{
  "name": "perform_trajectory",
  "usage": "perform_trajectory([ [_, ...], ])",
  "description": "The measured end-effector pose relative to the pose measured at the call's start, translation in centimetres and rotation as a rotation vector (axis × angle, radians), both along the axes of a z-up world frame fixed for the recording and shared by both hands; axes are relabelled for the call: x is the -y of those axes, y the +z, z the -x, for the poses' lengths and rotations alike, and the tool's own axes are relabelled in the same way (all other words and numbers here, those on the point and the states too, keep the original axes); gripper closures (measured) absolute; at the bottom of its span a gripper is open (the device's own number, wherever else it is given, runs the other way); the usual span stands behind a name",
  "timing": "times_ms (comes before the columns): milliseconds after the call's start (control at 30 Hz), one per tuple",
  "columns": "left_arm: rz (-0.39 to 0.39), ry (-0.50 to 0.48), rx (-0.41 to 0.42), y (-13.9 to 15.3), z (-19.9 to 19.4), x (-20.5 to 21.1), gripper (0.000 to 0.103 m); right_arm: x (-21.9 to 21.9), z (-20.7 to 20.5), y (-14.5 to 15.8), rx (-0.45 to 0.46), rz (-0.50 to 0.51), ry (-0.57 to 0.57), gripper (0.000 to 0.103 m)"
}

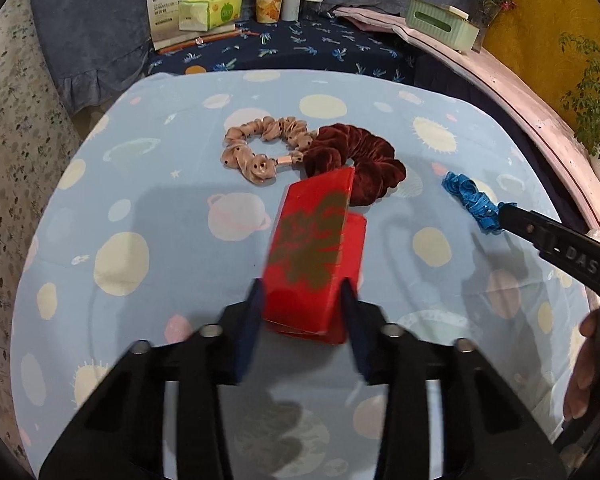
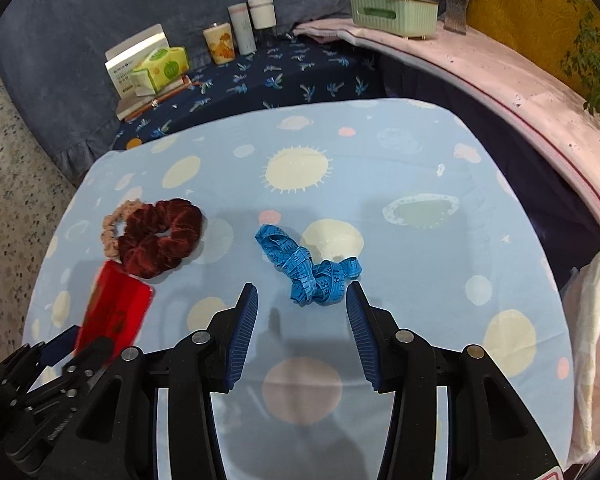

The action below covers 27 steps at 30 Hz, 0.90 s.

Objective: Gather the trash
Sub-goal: 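Grasp the red card with the left gripper while the right grasps the blue tape measure, then carry the card and tape measure over the bin and open both grippers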

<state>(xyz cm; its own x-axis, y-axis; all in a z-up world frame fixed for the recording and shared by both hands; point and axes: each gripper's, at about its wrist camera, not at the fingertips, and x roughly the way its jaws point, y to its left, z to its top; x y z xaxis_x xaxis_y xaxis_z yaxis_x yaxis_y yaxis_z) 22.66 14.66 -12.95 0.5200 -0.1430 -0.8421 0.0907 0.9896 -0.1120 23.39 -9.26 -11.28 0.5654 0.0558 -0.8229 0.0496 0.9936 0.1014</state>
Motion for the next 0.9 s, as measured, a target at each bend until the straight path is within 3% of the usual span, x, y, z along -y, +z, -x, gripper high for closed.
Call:
perform_trajectory([
  [67, 0.024, -0.003, -0.007, -0.1, -0.2, -0.3, 0.093, -0.1, -0.8, -0.8, -0.015, 0.009, 0.0, 0.058],
  [200, 0.043, -0.019, -0.004, 0.1, -0.2, -0.4, 0.099, -0.2, -2.2, -2.2, -0.036, 0.026, 0.002, 0.058],
  [300, 0.049, -0.023, 0.001, 0.3, -0.3, -0.3, 0.1, -0.2, -2.7, -3.0, -0.042, 0.032, 0.001, 0.062],
  [367, 0.051, -0.022, 0.001, 0.6, -0.3, -0.2, 0.101, -0.2, -2.8, -3.1, -0.039, 0.052, 0.003, 0.073],
  [500, 0.051, -0.019, 0.007, 1.3, -0.1, 0.6, 0.102, -0.1, -2.6, -2.8, -0.04, 0.038, 0.012, 0.079],
  [700, 0.061, -0.043, 0.032, 3.3, 0.5, 2.7, 0.102, 0.5, -0.5, -0.7, 0.002, 0.037, 0.016, 0.081],
  [900, 0.074, -0.082, 0.093, 6.9, 1.5, 5.6, 0.102, 2.6, 2.1, 4.3, 0.08, 0.019, -0.011, 0.082],
])
